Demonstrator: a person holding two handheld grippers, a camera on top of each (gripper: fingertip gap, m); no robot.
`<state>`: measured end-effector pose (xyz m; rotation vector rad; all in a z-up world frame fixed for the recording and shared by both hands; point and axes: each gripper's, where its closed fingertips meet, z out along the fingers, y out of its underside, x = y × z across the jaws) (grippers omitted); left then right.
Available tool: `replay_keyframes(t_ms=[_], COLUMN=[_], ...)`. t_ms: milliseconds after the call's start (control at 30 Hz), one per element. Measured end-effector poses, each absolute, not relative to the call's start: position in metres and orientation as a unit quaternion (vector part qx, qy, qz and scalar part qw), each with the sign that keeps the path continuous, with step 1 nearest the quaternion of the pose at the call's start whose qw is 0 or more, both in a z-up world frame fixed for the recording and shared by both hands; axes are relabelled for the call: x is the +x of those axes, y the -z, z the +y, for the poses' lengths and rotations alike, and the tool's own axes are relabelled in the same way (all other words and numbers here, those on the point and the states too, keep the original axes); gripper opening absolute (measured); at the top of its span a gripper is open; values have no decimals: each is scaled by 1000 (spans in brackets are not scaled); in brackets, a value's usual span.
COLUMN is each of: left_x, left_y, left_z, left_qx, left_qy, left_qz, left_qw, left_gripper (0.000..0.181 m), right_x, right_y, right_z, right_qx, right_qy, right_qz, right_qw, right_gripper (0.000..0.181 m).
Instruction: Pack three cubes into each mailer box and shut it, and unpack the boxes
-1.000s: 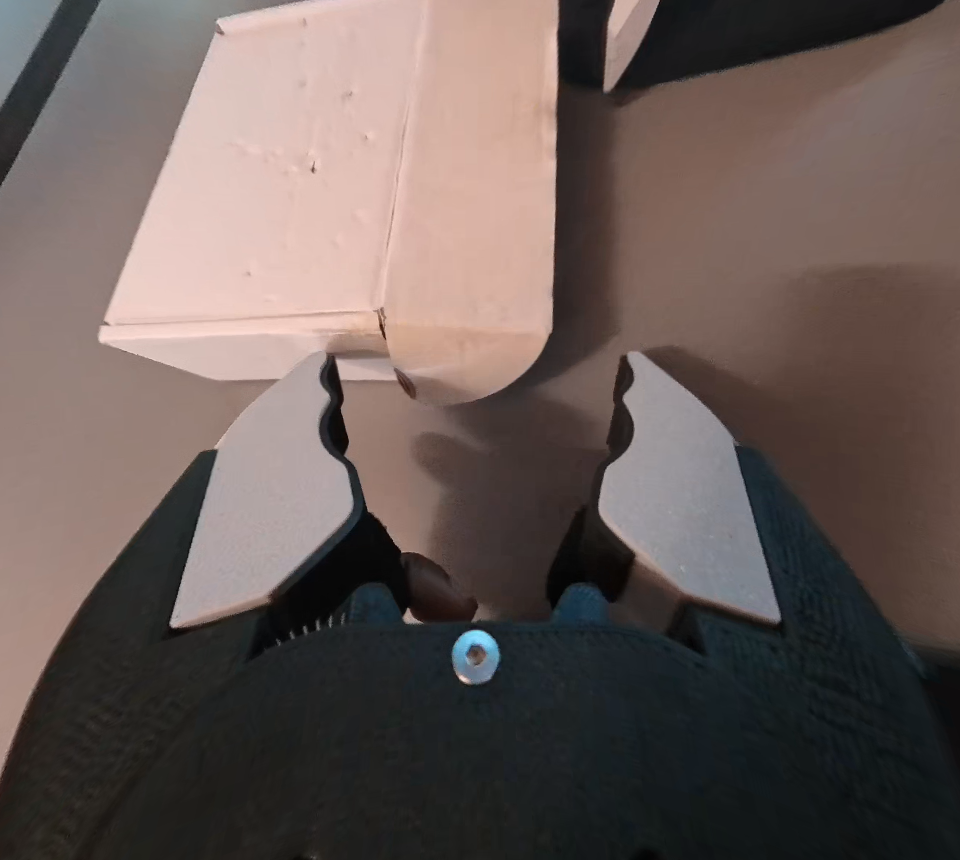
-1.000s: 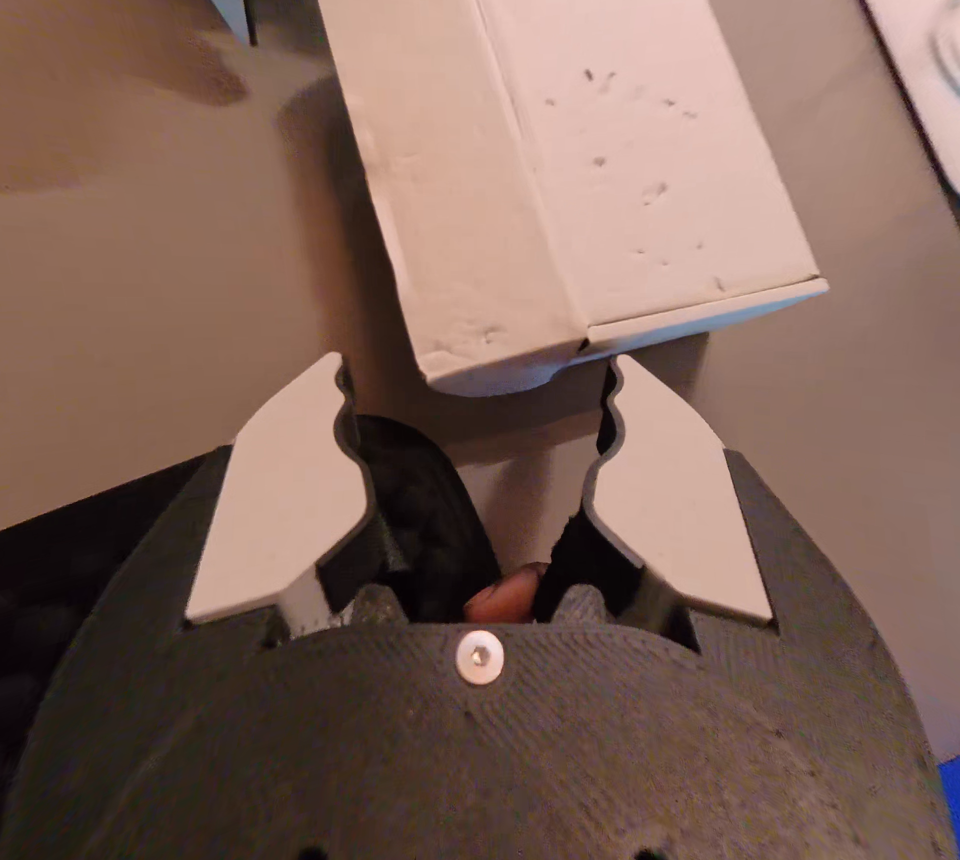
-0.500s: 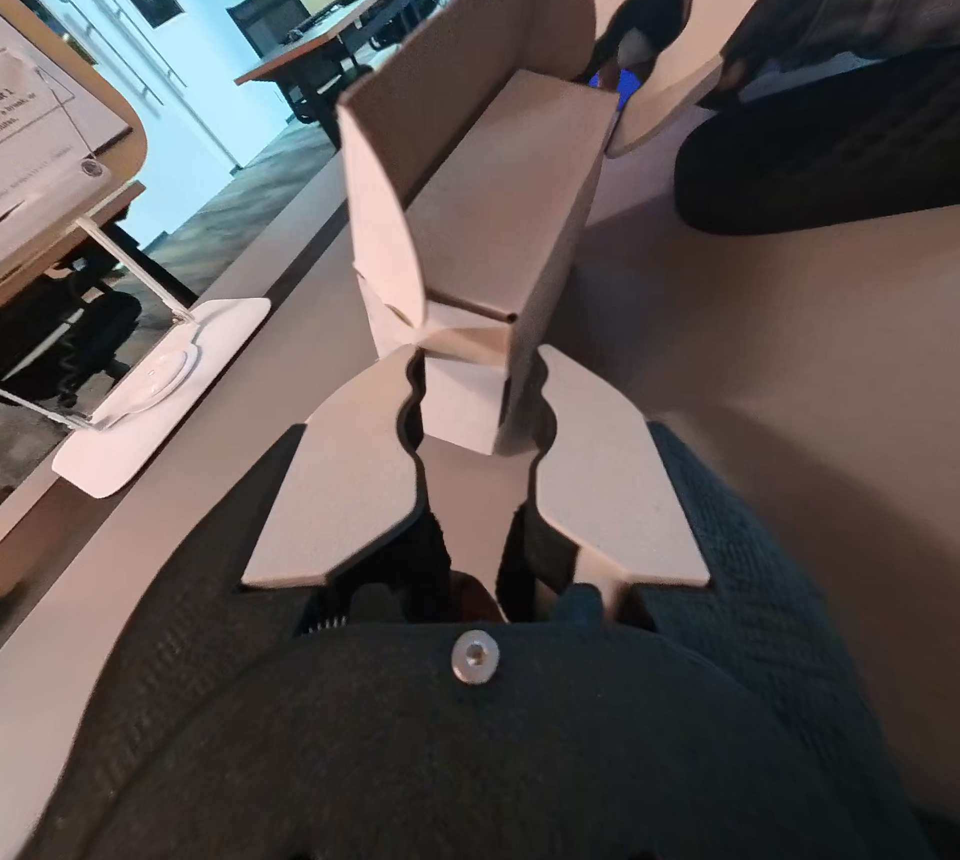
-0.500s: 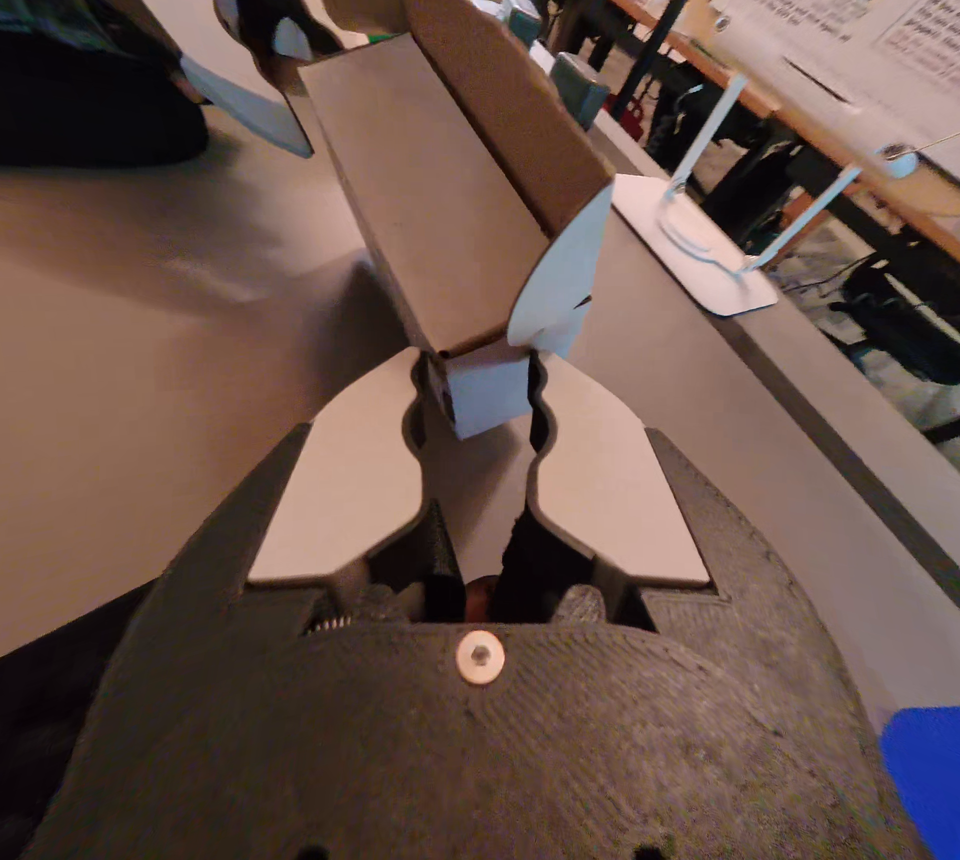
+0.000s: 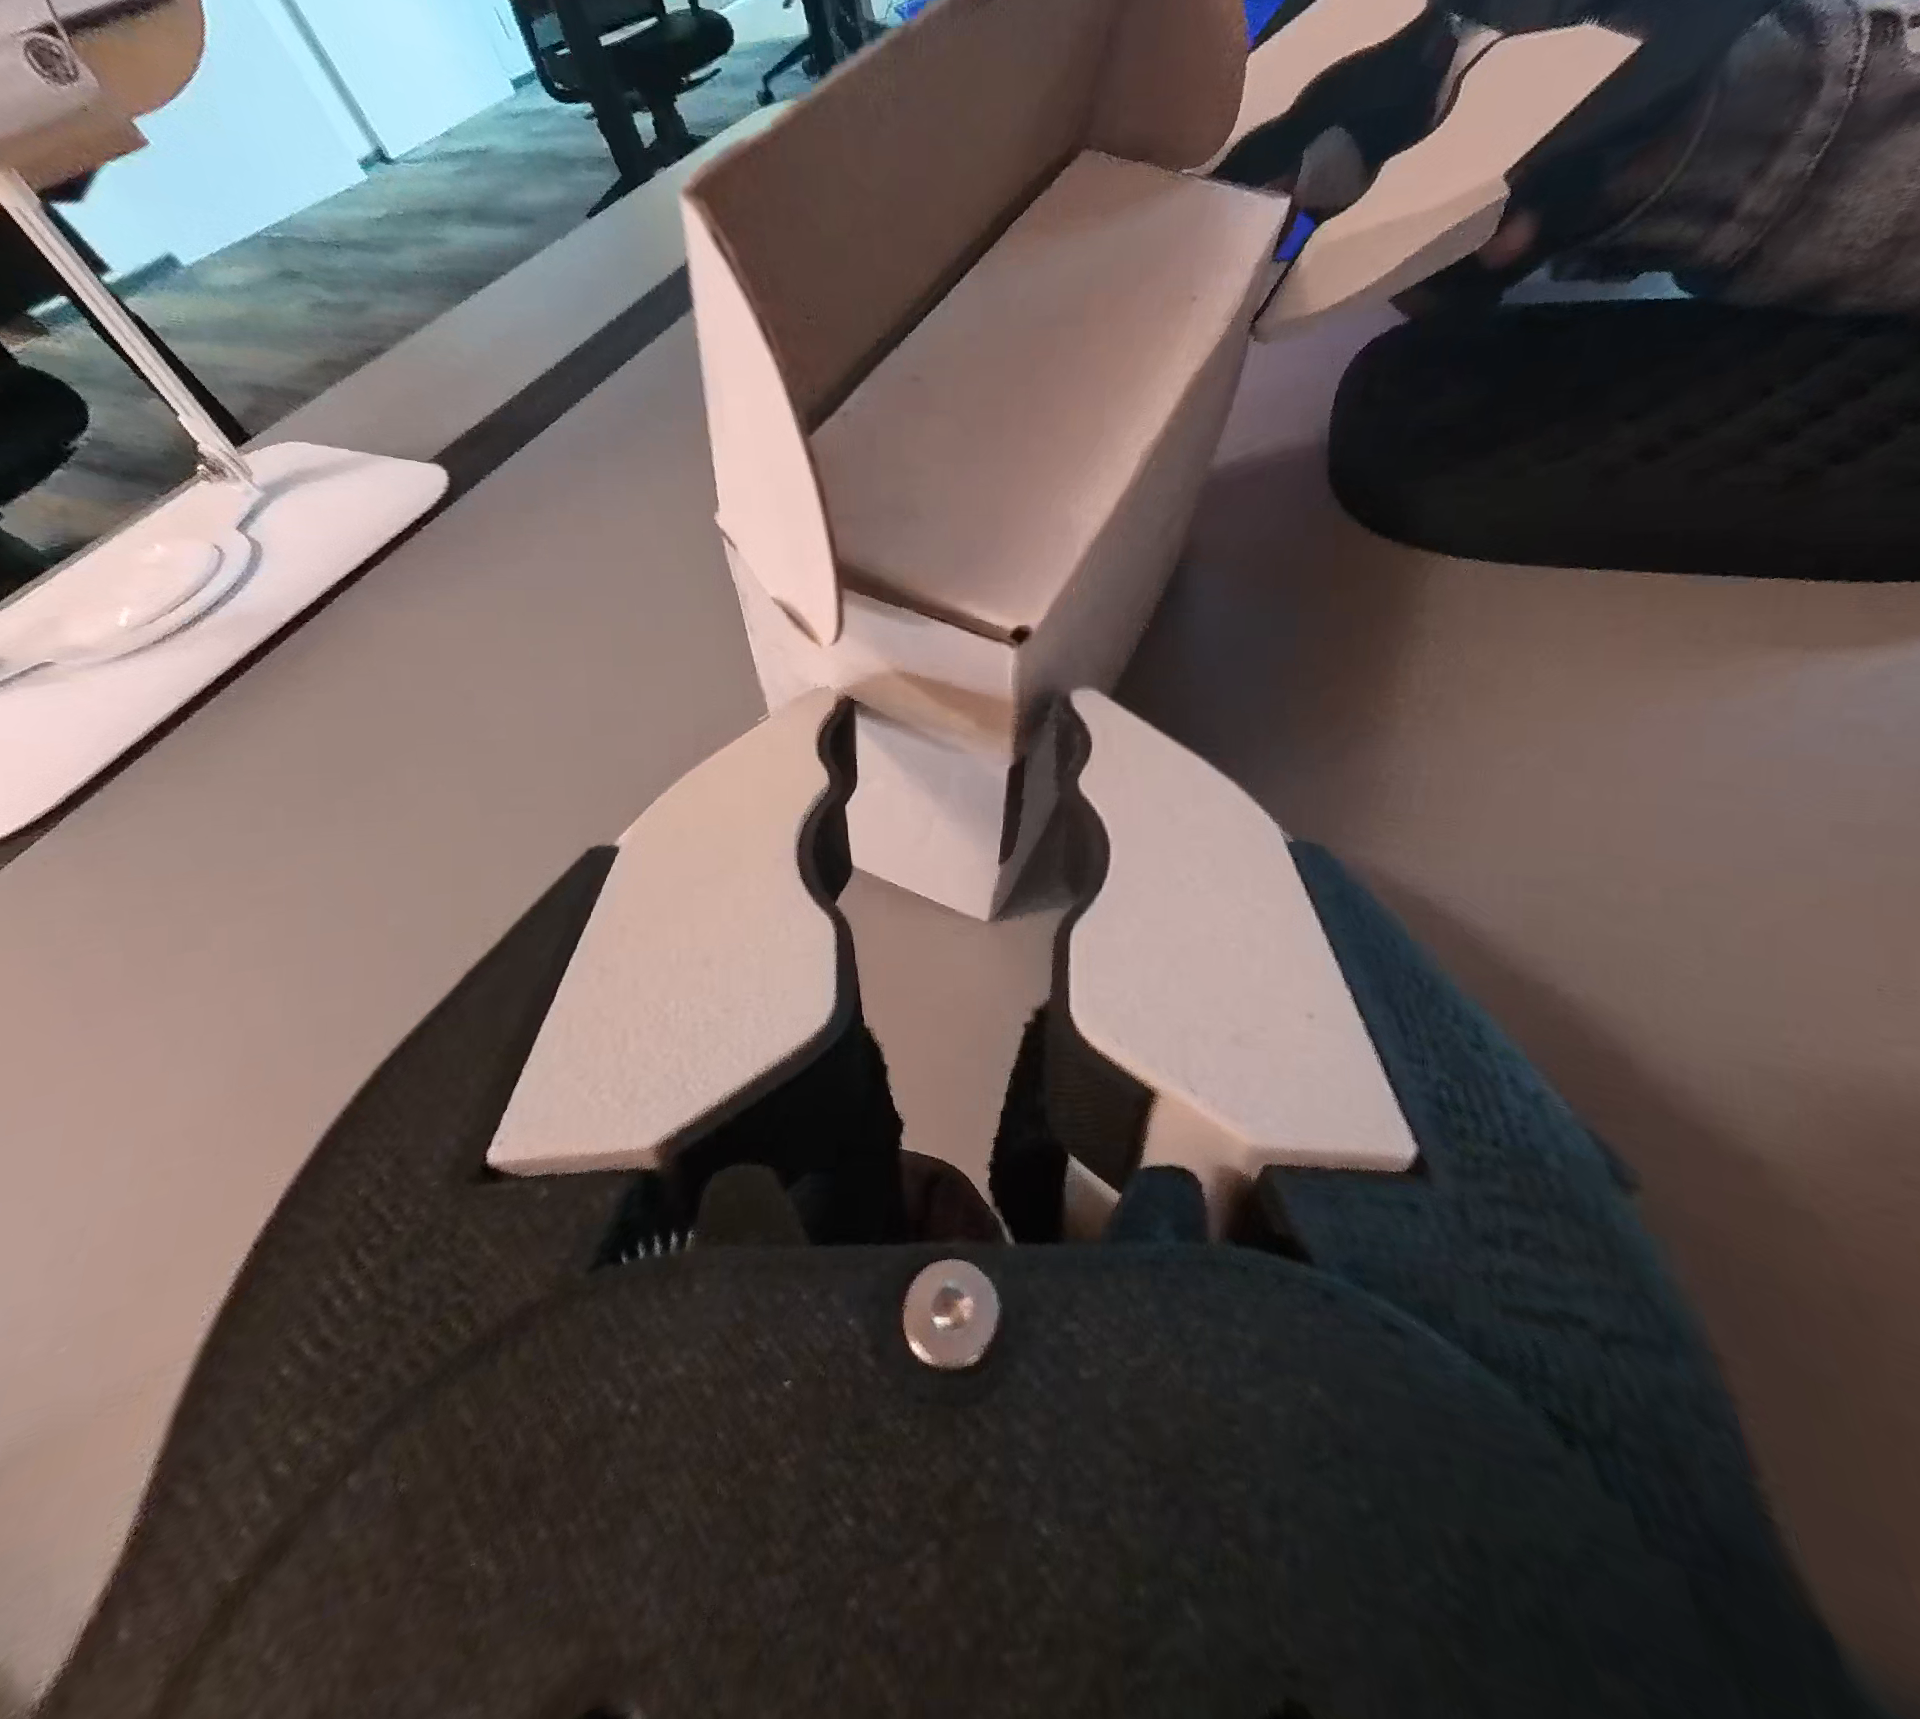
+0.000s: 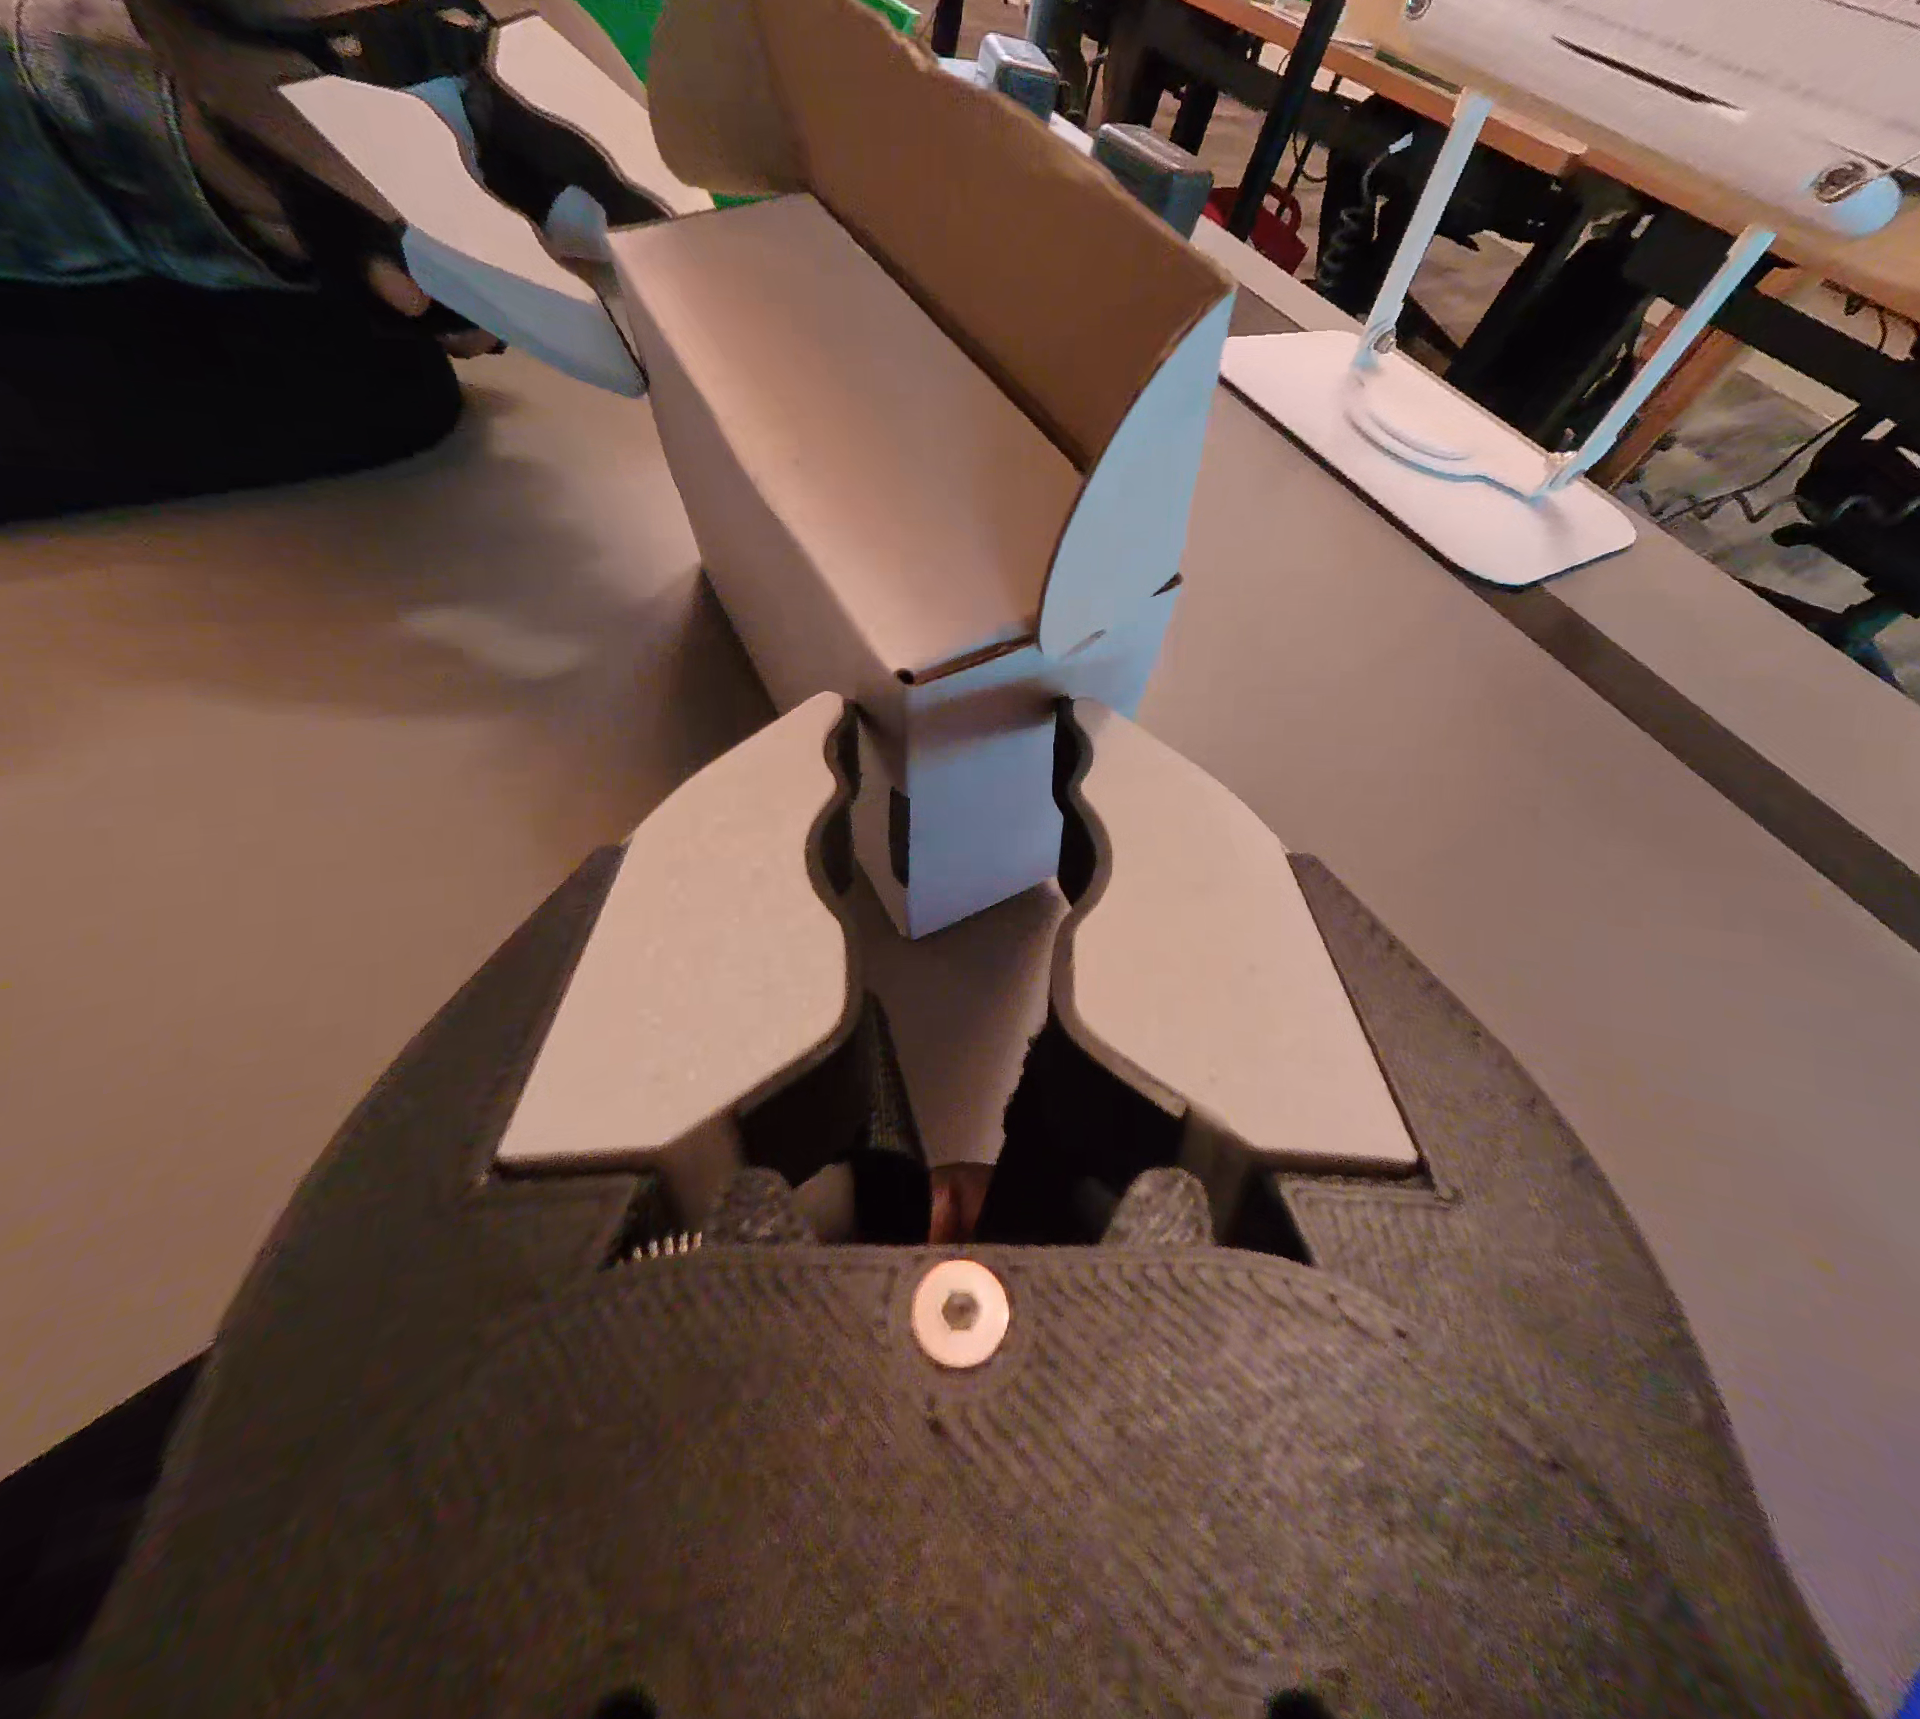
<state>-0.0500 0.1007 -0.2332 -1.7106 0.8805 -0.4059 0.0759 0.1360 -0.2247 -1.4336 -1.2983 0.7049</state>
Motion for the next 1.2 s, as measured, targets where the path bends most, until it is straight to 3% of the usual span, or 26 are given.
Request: replay_keyframes(t_ms=[133,367,633,1200], left_x=[-50,-57,-44,-50], left_y=[233,225,197,220], left_z=[103,120,116,119], left_qx=[-719,-704,-642,-643], left_qy=[151,66,20,-80], left_qz=[377,364,380,436], left_qw=[565,606,666,624], left_gripper=[54,76,69,59], right_x=[76,76,66,67], right_y=[223,215,211,213], right_z=[137,152,141,143], right_qx=[-587,-545,-491,-500], right_qy=[-284,-198,-135,-138], right_qz=[-543,-548,-585,-584], right_qw=[529,603,631,624], right_gripper=[37,62,50,47])
